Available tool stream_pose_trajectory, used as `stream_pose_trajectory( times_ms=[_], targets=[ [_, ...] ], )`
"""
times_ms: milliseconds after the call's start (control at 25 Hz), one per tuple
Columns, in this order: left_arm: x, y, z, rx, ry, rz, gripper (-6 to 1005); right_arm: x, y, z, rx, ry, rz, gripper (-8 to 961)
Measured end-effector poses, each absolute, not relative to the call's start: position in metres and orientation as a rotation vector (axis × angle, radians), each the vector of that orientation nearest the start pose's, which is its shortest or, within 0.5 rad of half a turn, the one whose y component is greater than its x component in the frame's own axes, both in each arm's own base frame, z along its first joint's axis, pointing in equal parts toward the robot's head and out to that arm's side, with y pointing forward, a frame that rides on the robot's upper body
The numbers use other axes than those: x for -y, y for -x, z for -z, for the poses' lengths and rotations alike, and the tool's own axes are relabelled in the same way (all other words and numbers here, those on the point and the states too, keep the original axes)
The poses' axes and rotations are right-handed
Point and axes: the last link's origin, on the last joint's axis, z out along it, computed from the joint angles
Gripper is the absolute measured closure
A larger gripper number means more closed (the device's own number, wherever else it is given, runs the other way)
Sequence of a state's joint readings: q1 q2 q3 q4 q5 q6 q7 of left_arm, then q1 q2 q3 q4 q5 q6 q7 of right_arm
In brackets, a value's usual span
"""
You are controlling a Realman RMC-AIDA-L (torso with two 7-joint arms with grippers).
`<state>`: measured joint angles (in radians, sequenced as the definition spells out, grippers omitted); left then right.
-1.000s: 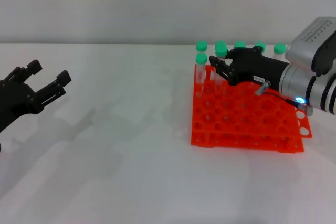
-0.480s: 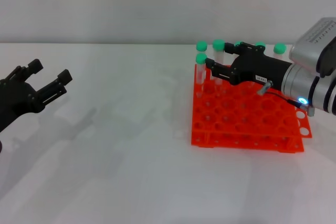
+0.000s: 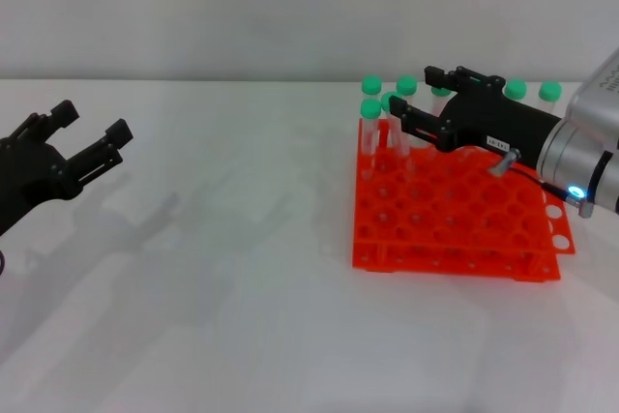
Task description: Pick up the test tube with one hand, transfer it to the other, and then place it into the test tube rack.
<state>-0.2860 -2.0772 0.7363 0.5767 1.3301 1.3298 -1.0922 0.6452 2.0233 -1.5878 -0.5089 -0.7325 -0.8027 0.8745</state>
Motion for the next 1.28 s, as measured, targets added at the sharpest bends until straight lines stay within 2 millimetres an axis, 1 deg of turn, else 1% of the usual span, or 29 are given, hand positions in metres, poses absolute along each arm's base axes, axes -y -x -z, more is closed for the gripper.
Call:
stream_pose_trajectory(
  times_ms=[200,320,600,760,840,880,960,1120,1280],
  targets=[
    [-0.314,0.325,-0.052,0.643,1.982,0.945,104,-0.422,-0.201,0.031,-0.372,2.249,-0.731,307],
    [-0.314,0.326,-0.054,0.643,1.970,0.948,104,-0.423,-0.208,0.023,-0.384,2.211,-0.738,309],
    [-0.316,0.329,-0.061,0.637,1.919,0.952,104,-0.408,-0.245,-0.020,-0.433,2.029,-0.807,310],
    [-0.319,0.329,-0.064,0.636,1.894,0.954,104,-0.391,-0.277,-0.052,-0.468,1.896,-0.854,310],
    [-0.322,0.329,-0.066,0.631,1.873,0.952,104,-0.380,-0.292,-0.063,-0.482,1.845,-0.861,310],
    [-0.324,0.329,-0.067,0.630,1.860,0.951,104,-0.371,-0.303,-0.071,-0.487,1.811,-0.865,310],
    [-0.327,0.329,-0.067,0.629,1.834,0.956,104,-0.356,-0.316,-0.079,-0.476,1.764,-0.881,310],
    [-0.333,0.329,-0.066,0.625,1.766,0.982,105,-0.330,-0.333,-0.087,-0.442,1.693,-0.939,310],
    [-0.339,0.327,-0.067,0.607,1.705,0.999,105,-0.310,-0.345,-0.093,-0.384,1.616,-0.931,310]
  ],
)
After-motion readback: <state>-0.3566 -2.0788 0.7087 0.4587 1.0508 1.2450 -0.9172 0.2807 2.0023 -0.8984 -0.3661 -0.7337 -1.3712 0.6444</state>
